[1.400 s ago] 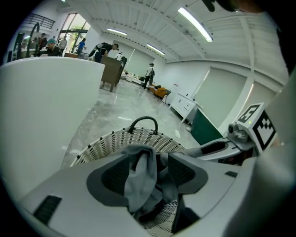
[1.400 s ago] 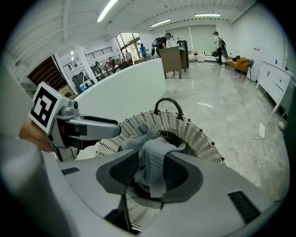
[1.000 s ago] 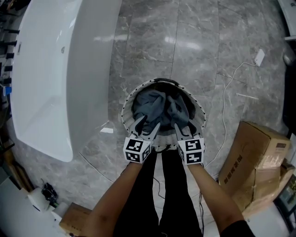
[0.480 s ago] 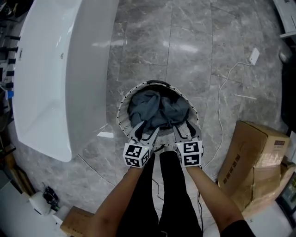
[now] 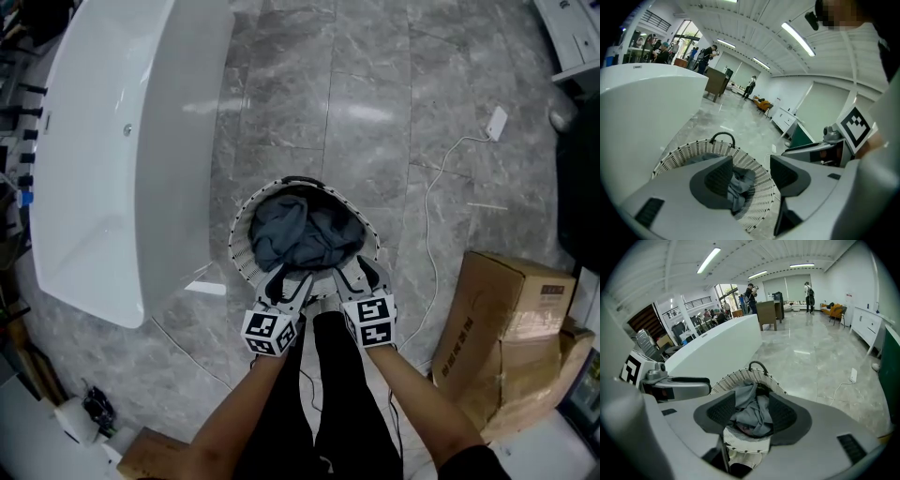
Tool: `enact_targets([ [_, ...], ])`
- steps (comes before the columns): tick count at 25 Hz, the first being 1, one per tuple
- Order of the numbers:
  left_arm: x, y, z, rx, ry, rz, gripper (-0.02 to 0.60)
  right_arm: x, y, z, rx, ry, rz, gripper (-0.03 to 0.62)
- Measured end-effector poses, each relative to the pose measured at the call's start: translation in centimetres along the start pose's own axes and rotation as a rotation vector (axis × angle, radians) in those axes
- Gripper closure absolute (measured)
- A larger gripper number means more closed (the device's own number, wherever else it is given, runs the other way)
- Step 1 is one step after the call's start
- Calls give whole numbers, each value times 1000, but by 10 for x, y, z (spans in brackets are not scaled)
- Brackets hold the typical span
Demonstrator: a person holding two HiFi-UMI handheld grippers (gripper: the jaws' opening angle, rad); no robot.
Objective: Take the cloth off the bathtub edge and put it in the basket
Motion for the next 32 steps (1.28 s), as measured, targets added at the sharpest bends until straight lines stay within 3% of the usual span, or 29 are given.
enact_targets([
  [6, 64, -65, 33, -22, -103, -51, 325, 57, -17, 72, 3, -121, -75, 375],
  [11, 124, -126, 86, -29, -178, -55, 325, 100, 19, 159, 83, -235, 22, 376],
  [18, 166, -199, 159, -17, -205, -64, 351, 143, 47, 273, 165, -339, 132, 375],
  [23, 221, -250, 224, -1, -313, -136, 499, 174, 69, 348, 202, -431, 180, 375],
  [28, 258, -274, 298, -12, -397, -189, 557, 189, 108, 406, 226, -497, 197, 376],
  [32, 283, -283, 347, -55, -498, -243, 565, 203, 142, 430, 209, -554, 205, 376],
])
Point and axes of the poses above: the fingertips, and each gripper's own axes: z backward along the fingers, y to its left, x out of its top, the point moved 6 cm from there along z, backward along the fingers, and after that the axes turned 10 degrees about -x, right-handed, at the moved point
